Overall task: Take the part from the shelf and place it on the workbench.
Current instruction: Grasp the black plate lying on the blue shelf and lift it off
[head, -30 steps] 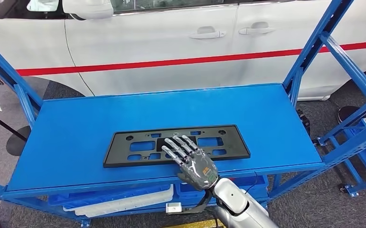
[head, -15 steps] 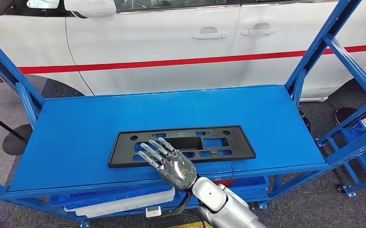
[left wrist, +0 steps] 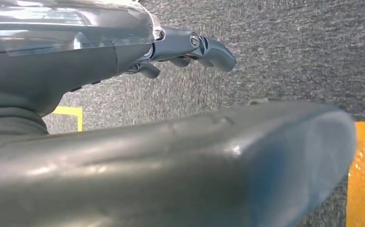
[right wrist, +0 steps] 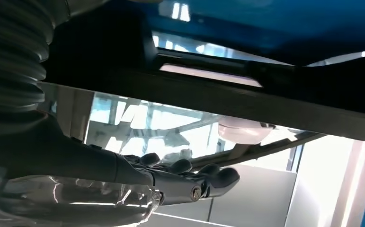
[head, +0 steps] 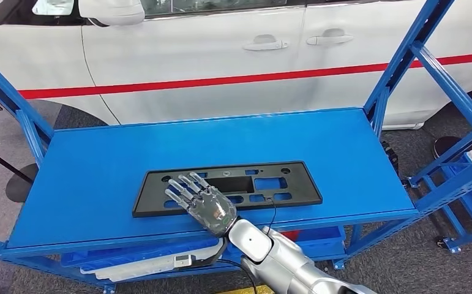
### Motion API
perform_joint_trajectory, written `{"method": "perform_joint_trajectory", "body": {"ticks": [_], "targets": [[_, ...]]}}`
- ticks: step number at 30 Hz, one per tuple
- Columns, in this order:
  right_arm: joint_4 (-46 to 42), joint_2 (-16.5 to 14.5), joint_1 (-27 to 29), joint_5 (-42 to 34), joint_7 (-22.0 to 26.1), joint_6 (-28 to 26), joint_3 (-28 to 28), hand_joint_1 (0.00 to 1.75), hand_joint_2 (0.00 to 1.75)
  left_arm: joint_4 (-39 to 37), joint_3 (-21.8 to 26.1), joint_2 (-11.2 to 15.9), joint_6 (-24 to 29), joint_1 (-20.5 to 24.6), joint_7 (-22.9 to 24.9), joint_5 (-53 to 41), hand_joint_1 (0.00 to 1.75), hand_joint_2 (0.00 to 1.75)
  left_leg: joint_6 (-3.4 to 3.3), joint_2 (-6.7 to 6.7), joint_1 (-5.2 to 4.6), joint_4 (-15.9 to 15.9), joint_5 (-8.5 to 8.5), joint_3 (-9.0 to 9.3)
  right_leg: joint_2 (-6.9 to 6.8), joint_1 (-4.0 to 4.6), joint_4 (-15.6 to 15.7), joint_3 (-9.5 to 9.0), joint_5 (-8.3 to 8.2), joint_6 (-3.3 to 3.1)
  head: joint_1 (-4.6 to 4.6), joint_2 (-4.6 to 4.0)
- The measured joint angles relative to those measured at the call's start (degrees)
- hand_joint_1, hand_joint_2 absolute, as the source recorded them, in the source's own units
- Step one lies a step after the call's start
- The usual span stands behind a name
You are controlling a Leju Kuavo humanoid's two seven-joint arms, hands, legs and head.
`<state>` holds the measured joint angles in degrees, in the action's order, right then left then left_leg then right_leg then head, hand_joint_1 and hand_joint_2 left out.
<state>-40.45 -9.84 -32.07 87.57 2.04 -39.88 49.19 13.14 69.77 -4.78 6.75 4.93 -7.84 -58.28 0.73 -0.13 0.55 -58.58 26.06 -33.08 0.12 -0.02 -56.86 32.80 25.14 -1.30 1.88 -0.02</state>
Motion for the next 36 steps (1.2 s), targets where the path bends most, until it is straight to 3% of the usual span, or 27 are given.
{"method": "perform_joint_trajectory", "body": {"ticks": [1, 3, 4, 5, 6, 7, 9, 11, 15, 17, 19, 20, 21, 22, 24, 26, 29, 31, 34, 35, 36], "targets": [[1.0, -0.3, -0.5, 0.1, -0.5, 0.0, 0.0, 0.0, 1.75, 0.0, 0.0, 0.0, 0.0, 0.0, 0.0, 0.0, 0.0, 0.0, 0.29, 0.0, 0.06, -2.3, 1.4, -0.98, -0.07, -0.15, 0.3, -0.14, -0.14, -0.25, 0.0, 0.0], [3.0, -0.8, -1.2, 0.1, -1.5, 0.1, 0.1, 0.0, 1.75, 0.0, 0.0, 0.0, 0.0, -0.1, 0.0, 0.0, 0.0, 0.0, 0.83, 0.0, 0.26, -9.7, 5.15, -4.42, -0.15, -0.16, 0.3, -0.13, -0.15, -0.52, 0.01, 0.0], [3.8, -1.0, -1.4, 0.1, -1.9, 0.1, 0.1, 0.0, 1.75, 0.0, 0.0, 0.0, 0.0, -0.2, 0.0, 0.0, 0.0, 0.0, 1.05, 0.0, 0.34, -13.3, 6.47, -6.11, -0.15, -0.13, 0.3, -0.1, -0.14, -0.55, 0.01, 0.0], [4.6, -1.2, -1.8, 0.2, -2.5, 0.2, 0.1, 0.03, 1.75, 0.0, 0.0, 0.0, 0.0, -0.3, 0.0, 0.0, 0.0, 0.0, 1.21, 0.01, 0.39, -15.2, 6.7, -7.01, -0.13, -0.14, 0.2, -0.11, -0.11, -0.54, 0.01, 0.0], [5.4, -1.3, -2.1, 0.2, -3.2, 0.4, 0.1, 0.35, 1.75, 0.0, 0.0, 0.1, -0.1, -0.4, -0.1, 0.0, 0.0, 0.0, 1.31, 0.01, 0.46, -14.8, 5.8, -6.83, -0.1, -0.16, 0.2, -0.16, -0.08, -0.49, 0.01, 0.0], [6.1, -1.4, -2.6, 0.3, -3.8, 0.6, 0.1, 0.71, 1.75, 0.0, 0.0, 0.1, -0.1, -0.4, -0.1, 0.0, 0.0, 0.0, 1.34, 0.02, 0.55, -11.9, 3.93, -5.47, -0.05, -0.21, 0.1, -0.25, -0.01, -0.38, 0.01, 0.0], [7.3, -1.5, -3.5, 0.4, -4.9, 1.0, 0.0, 1.49, 1.75, 0.0, 0.0, 0.2, -0.3, -0.3, -0.1, 0.0, 0.0, 0.0, 1.09, 0.03, 0.62, -3.6, 0.3, -1.35, 0.06, -0.14, -0.3, -0.34, 0.27, 0.06, 0.01, 0.0], [8.4, -1.5, -4.2, 0.4, -5.5, 1.4, -0.3, 1.67, 1.75, 0.0, 0.0, 0.2, -0.5, -0.3, -0.2, 0.0, 0.0, 0.0, 0.34, -0.05, 0.49, 0.8, -0.81, 0.73, 0.16, 0.08, -0.5, -0.21, 0.41, 0.65, 0.01, 0.0], [10.1, -1.3, -5.0, 0.4, -6.3, 1.9, -1.0, 1.73, 1.75, 0.0, 0.0, 0.2, -0.8, -0.3, -0.2, -0.1, 0.0, 0.0, -1.29, -0.01, 0.52, 1.3, -1.1, 0.66, 0.21, 0.0, -1.5, 0.3, 1.09, 1.88, 0.01, 0.0], [10.8, -1.1, -5.2, 0.3, -6.5, 2.0, -1.4, 1.75, 1.75, 0.0, 0.0, 0.2, -0.9, -0.2, -0.2, -0.1, 0.0, 0.0, -1.89, 0.12, 0.64, 1.5, -1.35, 0.53, 0.18, -0.2, -6.8, 2.8, 4.27, 2.42, 0.0, 0.0], [11.5, -0.9, -5.2, 0.3, -6.6, 2.0, -1.7, 1.73, 1.75, 0.0, 0.0, 0.3, -1.0, -0.3, -0.3, -0.1, 0.0, 0.0, -2.13, 0.16, 0.56, 1.4, -1.4, 0.25, 0.16, -0.33, -14.7, 6.72, 7.77, 2.78, 0.0, 0.0], [11.8, -0.8, -5.1, 0.3, -6.6, 2.1, -1.7, 1.72, 1.75, 0.0, 0.0, 0.3, -1.0, -0.3, -0.3, -0.1, 0.0, 0.0, -2.16, 0.15, 0.53, 1.4, -1.41, 0.17, 0.15, -0.36, -17.0, 7.93, 8.24, 2.85, 0.0, 0.0], [12.0, -0.8, -5.1, 0.3, -6.7, 2.2, -1.7, 1.71, 1.75, 0.0, 0.0, 0.3, -1.1, -0.3, -0.4, -0.1, 0.0, 0.0, -2.16, 0.13, 0.51, 1.4, -1.41, 0.16, 0.15, -0.36, -17.0, 8.04, 7.53, 2.82, 0.0, 0.0], [12.1, -0.8, -5.2, 0.3, -6.7, 2.2, -1.8, 1.71, 1.75, 0.0, 0.0, 0.3, -1.2, -0.3, -0.5, 0.0, 0.0, 0.0, -2.13, 0.09, 0.49, 1.4, -1.4, 0.25, 0.15, -0.35, -14.7, 6.94, 5.82, 2.67, 0.0, 0.0], [12.3, -0.8, -5.5, 0.3, -6.8, 2.2, -2.0, 1.73, 1.75, 0.0, 0.0, 0.3, -1.5, -0.3, -0.8, 0.0, 0.0, 0.0, -1.93, -0.01, 0.37, 1.4, -1.3, 0.49, 0.12, -0.15, -6.4, 2.76, 1.9, 2.01, 0.0, 0.0], [12.4, -0.8, -5.8, 0.3, -6.8, 2.2, -2.1, 1.73, 1.75, 0.0, 0.0, 0.2, -1.8, -0.3, -1.3, 0.0, 0.0, 0.0, -1.41, -0.08, 0.21, 1.3, -1.23, 0.51, 0.07, 0.17, -1.1, 0.28, 0.25, 1.37, 0.0, 0.0], [12.6, -0.8, -5.9, 0.3, -6.9, 2.0, -2.3, 1.71, 1.75, 0.0, 0.0, 0.3, -2.5, -0.3, -2.4, 0.0, 0.0, 0.0, -0.44, -0.06, 0.2, 1.3, -1.16, 0.48, 0.06, 0.15, -0.1, 0.05, 0.06, 0.7, 0.0, 0.0], [12.7, -0.8, -6.0, 0.3, -6.9, 1.7, -2.6, 1.71, 1.75, 0.0, 0.0, 0.3, -3.2, -0.2, -3.4, -0.1, 0.0, 0.0, 0.07, -0.04, 0.22, -0.9, 0.43, -0.38, -0.05, -0.22, 0.5, -0.28, -0.26, 0.11, 0.01, 0.0], [12.9, -0.8, -5.8, 0.3, -6.7, 1.5, -3.0, 1.72, 1.75, 0.0, 0.0, 0.4, -3.8, -0.3, -5.0, -0.3, 0.0, 1.31, 0.64, -0.03, 0.47, -11.5, 5.72, -5.3, -0.17, -0.27, 0.6, -0.33, -0.32, -0.27, 0.02, 0.0], [13.0, -0.8, -5.7, 0.3, -6.6, 1.4, -3.1, 1.72, 1.75, 0.0, 0.0, 0.4, -3.9, -0.4, -5.5, -0.3, 0.0, 1.75, 0.82, -0.03, 0.56, -14.4, 6.52, -6.69, -0.16, -0.24, 0.5, -0.32, -0.3, -0.26, 0.01, 0.0], [13.1, -0.8, -5.7, 0.3, -6.4, 1.3, -3.2, 1.73, 1.75, 0.0, 0.0, 0.4, -4.0, -0.5, -6.1, -0.3, 0.0, 1.75, 0.96, -0.02, 0.64, -15.2, 6.17, -7.11, -0.14, -0.27, 0.5, -0.33, -0.25, -0.21, 0.02, 0.0]]}}
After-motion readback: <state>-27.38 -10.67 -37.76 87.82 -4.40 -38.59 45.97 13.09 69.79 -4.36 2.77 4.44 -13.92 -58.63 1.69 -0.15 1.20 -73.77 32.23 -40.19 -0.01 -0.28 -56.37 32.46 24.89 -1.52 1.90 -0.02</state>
